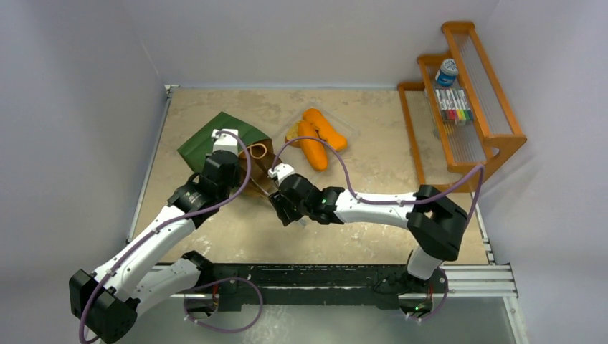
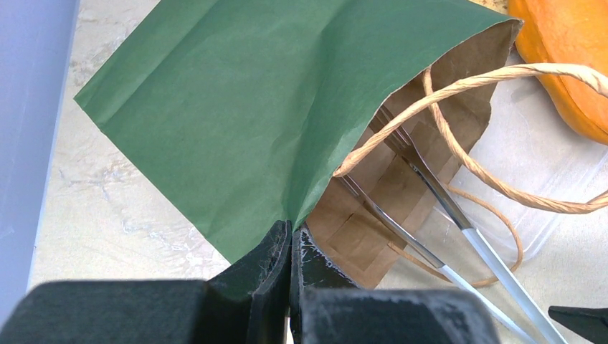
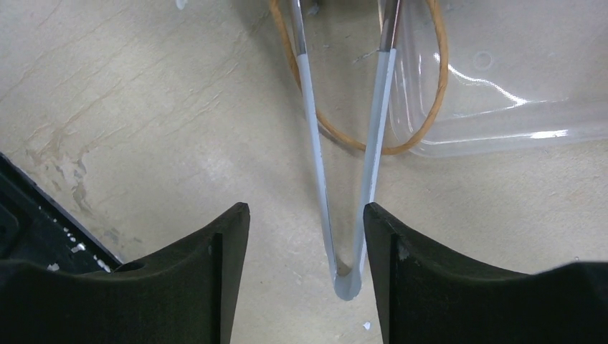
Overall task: Take the fake bread out of the paper bag
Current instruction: Pick up the clamp from the center of the board.
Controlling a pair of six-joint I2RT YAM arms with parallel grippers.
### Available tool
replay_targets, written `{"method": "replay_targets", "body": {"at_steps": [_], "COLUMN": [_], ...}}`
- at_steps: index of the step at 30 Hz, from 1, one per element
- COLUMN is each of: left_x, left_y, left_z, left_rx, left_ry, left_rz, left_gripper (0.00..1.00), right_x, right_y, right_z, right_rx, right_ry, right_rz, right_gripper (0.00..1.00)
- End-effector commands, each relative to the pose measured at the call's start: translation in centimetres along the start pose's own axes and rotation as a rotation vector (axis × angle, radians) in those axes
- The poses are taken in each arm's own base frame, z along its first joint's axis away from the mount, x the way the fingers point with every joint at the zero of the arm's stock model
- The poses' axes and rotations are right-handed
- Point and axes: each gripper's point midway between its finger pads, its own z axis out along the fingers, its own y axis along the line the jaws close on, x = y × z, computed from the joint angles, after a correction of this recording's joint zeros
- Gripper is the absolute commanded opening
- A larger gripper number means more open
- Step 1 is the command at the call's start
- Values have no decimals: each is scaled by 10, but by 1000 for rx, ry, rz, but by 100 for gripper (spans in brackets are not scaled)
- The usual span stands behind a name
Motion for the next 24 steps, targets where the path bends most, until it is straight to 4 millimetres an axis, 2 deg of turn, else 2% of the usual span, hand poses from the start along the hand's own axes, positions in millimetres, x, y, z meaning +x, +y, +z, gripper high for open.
{"method": "replay_targets", "body": {"at_steps": [1,9,13,17,24], "left_x": [-9,-7,-7,-7,-4], "left_y": [0,0,1,2,1], "left_z": [0,1,0,1,4], "left_rx": [8,4,3,-4,-8], "left_ry": [-29,-17,-16,-14,-1], "left_rz": [-3,9,12,15,24], "left_gripper": [0,0,0,0,0], "right_x": [-9,12,15,9,-18], "right_y": [-3,0,-2,-8,-4], "right_z": [7,25,33,32,7], "right_rx": [29,7,16,44,22], "right_ry": [-48,0,-9,-40,-99], "right_rz": [37,30,26,27,-3], "right_gripper": [63,63,62,60,58]}}
